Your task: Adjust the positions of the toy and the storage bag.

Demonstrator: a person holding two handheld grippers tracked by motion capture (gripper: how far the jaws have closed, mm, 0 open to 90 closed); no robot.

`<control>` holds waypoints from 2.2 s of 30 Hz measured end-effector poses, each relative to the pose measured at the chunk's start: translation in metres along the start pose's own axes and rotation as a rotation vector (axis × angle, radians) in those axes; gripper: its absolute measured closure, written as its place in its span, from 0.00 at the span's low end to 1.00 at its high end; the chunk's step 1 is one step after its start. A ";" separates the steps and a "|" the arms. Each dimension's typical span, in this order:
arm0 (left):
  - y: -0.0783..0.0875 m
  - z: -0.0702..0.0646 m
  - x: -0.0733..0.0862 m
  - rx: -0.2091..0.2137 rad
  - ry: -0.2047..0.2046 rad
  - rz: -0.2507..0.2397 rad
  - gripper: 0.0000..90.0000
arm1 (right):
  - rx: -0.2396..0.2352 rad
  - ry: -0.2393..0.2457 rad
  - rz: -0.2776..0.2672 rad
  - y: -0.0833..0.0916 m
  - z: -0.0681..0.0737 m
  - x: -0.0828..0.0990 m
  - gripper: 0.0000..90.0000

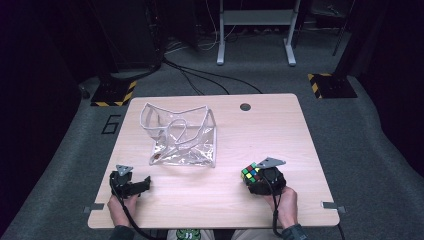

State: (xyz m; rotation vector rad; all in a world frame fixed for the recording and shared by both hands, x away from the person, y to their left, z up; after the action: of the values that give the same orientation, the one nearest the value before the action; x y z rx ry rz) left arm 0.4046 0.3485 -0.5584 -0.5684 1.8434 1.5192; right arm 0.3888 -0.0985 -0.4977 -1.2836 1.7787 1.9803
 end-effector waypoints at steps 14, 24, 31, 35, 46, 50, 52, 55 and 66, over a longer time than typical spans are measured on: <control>0.000 0.000 0.000 0.001 0.000 0.000 0.09 | -0.042 0.044 0.006 -0.007 0.024 -0.009 0.37; 0.000 0.000 0.000 0.001 0.000 0.000 0.09 | -0.070 0.071 0.015 -0.012 0.038 -0.015 0.37; 0.000 0.000 0.000 0.001 -0.001 -0.001 0.09 | -0.101 0.028 -0.052 -0.004 0.037 -0.018 0.14; 0.000 0.000 0.000 0.001 -0.001 -0.001 0.09 | -0.108 0.032 -0.041 -0.002 0.035 -0.019 0.10; 0.000 0.000 0.000 0.012 -0.018 0.004 0.10 | -0.112 0.012 -0.037 0.001 0.030 -0.019 0.02; 0.000 0.000 -0.001 0.023 -0.029 0.004 0.10 | -0.124 0.003 -0.043 0.004 0.026 -0.021 0.01; 0.000 0.001 -0.002 0.033 -0.035 0.011 0.10 | -0.112 0.005 -0.064 0.006 0.022 -0.024 0.00; 0.000 0.003 -0.004 0.030 -0.036 0.043 0.10 | -0.090 0.023 -0.066 0.008 0.020 -0.029 0.00; 0.013 0.010 -0.026 0.085 -0.049 0.076 0.07 | -0.056 0.005 -0.043 0.004 0.006 -0.048 0.00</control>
State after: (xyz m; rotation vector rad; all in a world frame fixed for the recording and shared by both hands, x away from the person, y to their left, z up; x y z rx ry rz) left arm 0.4148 0.3589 -0.5315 -0.4218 1.9011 1.4829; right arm 0.4129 -0.0754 -0.4622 -1.3334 1.6949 2.0187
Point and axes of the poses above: each handheld gripper's, and its own axes: y roughly backward along the jaws, x roughly out of its underside, z roughly to its left, the point moved 4 cm from there along -y, roughly forward along the jaws, and after that the axes turned 7 degrees about x, right-handed, at the moved point
